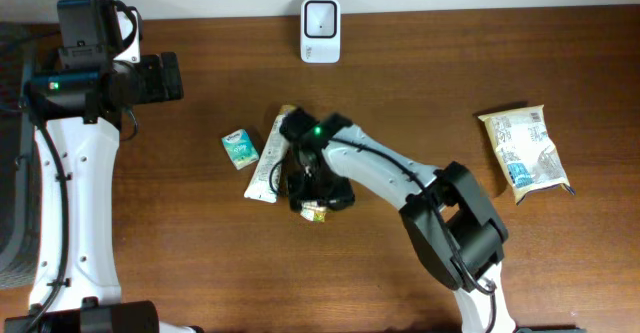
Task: Scan the item barcode
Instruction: 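Grasp the yellow Pokka pouch with the right gripper, then lift the yellow pouch and hold it up to the scanner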
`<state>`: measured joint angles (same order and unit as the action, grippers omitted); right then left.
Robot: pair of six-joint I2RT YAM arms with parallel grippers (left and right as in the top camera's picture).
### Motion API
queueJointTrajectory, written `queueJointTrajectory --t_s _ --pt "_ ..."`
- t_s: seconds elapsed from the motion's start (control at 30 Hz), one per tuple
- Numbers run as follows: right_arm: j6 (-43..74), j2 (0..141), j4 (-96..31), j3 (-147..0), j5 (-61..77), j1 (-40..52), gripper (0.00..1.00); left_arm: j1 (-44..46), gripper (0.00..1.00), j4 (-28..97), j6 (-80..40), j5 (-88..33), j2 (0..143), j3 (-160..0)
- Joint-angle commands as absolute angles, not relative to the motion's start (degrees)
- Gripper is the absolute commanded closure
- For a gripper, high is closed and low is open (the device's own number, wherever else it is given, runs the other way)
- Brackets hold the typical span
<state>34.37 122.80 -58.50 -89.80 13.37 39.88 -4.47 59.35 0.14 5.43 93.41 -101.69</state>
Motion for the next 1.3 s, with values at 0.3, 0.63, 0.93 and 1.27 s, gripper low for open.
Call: queueJointTrajectory --t_s 0.3,0.63,0.93,1.27 --pt "29.3 121.3 -61.1 -88.9 10.5 34.8 0.89 -4.6 0.01 59.3 -0.4 5.8 92.5 -101.9" --pt "-6.8 116.9 -65.5 -94.8 38.6 25.9 0.96 -4.6 0.01 59.3 -0.4 5.8 92.5 -101.9" --pt "-19.7 114.1 -68.3 -95.5 74.3 13.7 0.96 -4.6 0.01 59.3 -0.4 5.8 92.5 -101.9" --pt "-23.7 105.6 -74.0 -96.0 81.9 7.7 0.96 -4.6 0.01 59.3 -0.4 5.8 92.4 -101.9"
